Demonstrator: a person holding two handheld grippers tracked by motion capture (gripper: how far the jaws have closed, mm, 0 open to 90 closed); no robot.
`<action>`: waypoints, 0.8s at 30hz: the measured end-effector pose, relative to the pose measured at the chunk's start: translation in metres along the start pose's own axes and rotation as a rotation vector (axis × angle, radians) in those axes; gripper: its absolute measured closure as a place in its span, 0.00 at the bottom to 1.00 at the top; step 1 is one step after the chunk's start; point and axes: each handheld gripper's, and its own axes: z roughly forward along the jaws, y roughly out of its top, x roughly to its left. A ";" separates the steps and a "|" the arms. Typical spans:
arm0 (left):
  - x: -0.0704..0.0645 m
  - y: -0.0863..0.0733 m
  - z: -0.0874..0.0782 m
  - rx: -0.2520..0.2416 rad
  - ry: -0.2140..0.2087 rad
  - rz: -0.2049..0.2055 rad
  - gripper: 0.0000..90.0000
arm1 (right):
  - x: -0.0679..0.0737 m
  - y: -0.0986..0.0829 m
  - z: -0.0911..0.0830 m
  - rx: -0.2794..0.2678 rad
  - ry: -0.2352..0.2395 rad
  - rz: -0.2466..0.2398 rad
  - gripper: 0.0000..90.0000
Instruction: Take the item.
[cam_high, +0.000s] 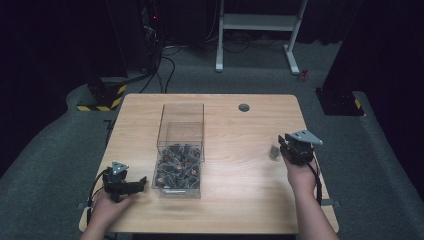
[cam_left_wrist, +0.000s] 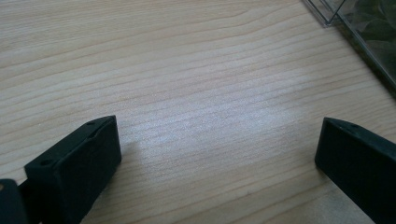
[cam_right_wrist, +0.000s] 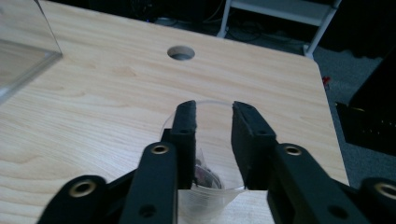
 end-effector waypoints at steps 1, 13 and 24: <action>0.000 0.000 0.000 0.000 0.000 0.000 0.01 | 0.000 0.001 -0.001 -0.010 0.007 -0.009 0.75; 0.000 0.000 0.000 -0.003 0.000 -0.003 0.01 | 0.026 -0.004 -0.018 -0.025 0.096 0.006 0.44; 0.000 0.000 0.000 -0.003 0.001 -0.003 0.01 | 0.054 -0.026 -0.027 -0.019 0.144 -0.015 0.34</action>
